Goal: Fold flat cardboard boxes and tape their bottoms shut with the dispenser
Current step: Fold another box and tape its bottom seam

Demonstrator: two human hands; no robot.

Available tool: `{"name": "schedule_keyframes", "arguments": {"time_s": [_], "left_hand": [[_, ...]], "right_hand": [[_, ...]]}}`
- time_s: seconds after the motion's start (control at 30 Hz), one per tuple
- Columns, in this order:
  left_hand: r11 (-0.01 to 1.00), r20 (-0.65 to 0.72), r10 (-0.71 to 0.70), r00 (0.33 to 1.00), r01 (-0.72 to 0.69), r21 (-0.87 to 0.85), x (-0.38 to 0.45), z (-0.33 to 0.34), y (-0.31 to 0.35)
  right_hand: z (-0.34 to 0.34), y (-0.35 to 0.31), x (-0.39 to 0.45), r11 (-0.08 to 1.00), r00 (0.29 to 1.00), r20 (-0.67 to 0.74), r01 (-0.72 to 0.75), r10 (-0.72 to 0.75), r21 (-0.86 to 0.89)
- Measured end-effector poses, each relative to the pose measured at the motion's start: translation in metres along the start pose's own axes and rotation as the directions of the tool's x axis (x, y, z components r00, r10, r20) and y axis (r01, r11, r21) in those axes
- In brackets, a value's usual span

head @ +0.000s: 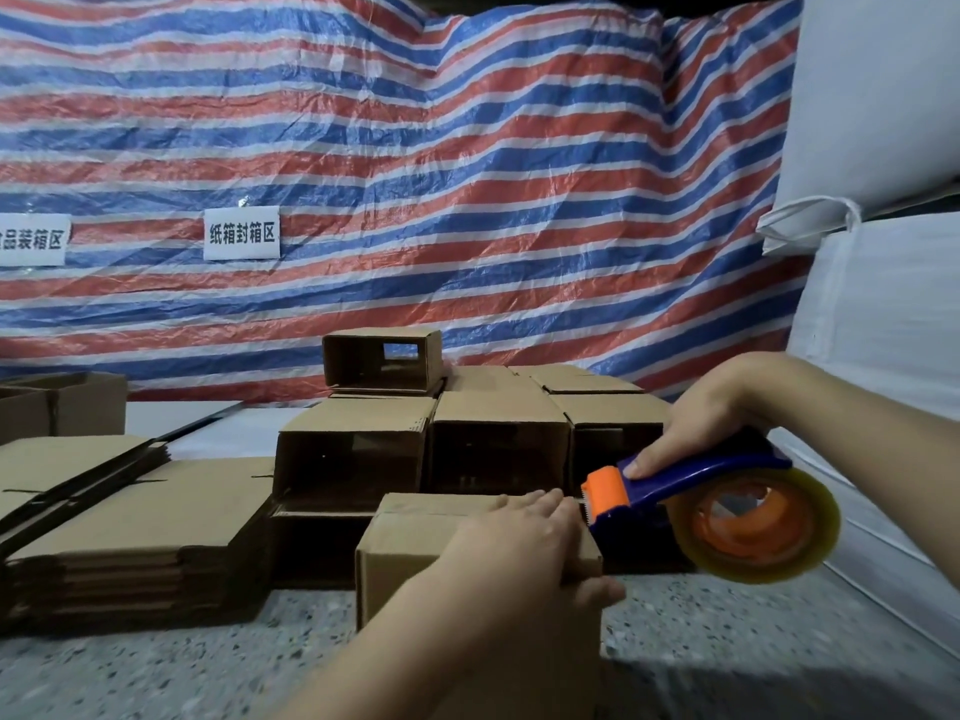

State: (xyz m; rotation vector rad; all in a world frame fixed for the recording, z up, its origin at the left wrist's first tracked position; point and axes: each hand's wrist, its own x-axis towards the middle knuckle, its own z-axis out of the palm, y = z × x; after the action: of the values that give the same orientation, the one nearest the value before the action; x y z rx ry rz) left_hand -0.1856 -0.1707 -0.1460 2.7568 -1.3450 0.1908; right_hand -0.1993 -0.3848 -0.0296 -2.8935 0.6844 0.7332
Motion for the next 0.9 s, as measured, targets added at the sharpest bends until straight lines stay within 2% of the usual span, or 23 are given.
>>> {"name": "schedule_keyframes", "arguments": {"time_s": [0.17, 0.23, 0.43, 0.57, 0.63, 0.67, 0.73, 0.83, 0.9], "left_hand": [[1.0, -0.038, 0.014, 0.999, -0.013, 0.024, 0.006, 0.008, -0.006], [1.0, -0.055, 0.024, 0.998, -0.023, 0.02, 0.005, 0.009, -0.007], [0.998, -0.108, 0.047, 0.993, -0.042, 0.05, 0.001, 0.01, -0.004], [0.997, -0.126, 0.061, 0.99, -0.054, 0.054, -0.002, 0.009, -0.002], [0.996, -0.142, 0.069, 0.987, -0.062, 0.058, -0.003, 0.01, -0.003], [0.996, -0.152, 0.074, 0.986, -0.064, 0.067, -0.003, 0.01, -0.003], [0.995, -0.168, 0.076, 0.983, -0.065, 0.072, -0.002, 0.012, -0.004], [0.997, -0.181, 0.071, 0.981, -0.063, 0.046, 0.001, 0.017, -0.005], [0.997, -0.193, 0.071, 0.979, -0.064, 0.041, 0.002, 0.019, -0.007]], "right_hand": [[-0.011, 0.024, -0.005, 0.986, 0.996, 0.043, 0.067, -0.074, 0.15], [-0.018, 0.035, -0.012, 0.987, 0.995, 0.058, 0.069, -0.078, 0.145], [0.002, 0.011, -0.007, 0.972, 0.997, -0.076, -0.05, 0.033, -0.231], [0.036, -0.023, 0.012, 0.904, 0.991, -0.117, -0.111, 0.069, -0.412], [0.059, -0.021, 0.025, 0.887, 0.988, -0.1, -0.148, 0.115, -0.437], [0.07, -0.014, 0.033, 0.905, 0.986, -0.132, -0.145, 0.1, -0.4], [0.09, 0.002, 0.046, 0.94, 0.944, -0.329, -0.101, -0.013, -0.325], [0.126, 0.018, 0.067, 0.979, 0.793, -0.603, -0.041, -0.09, -0.2], [0.152, 0.021, 0.08, 0.997, 0.761, -0.647, 0.006, -0.052, -0.074]]}}
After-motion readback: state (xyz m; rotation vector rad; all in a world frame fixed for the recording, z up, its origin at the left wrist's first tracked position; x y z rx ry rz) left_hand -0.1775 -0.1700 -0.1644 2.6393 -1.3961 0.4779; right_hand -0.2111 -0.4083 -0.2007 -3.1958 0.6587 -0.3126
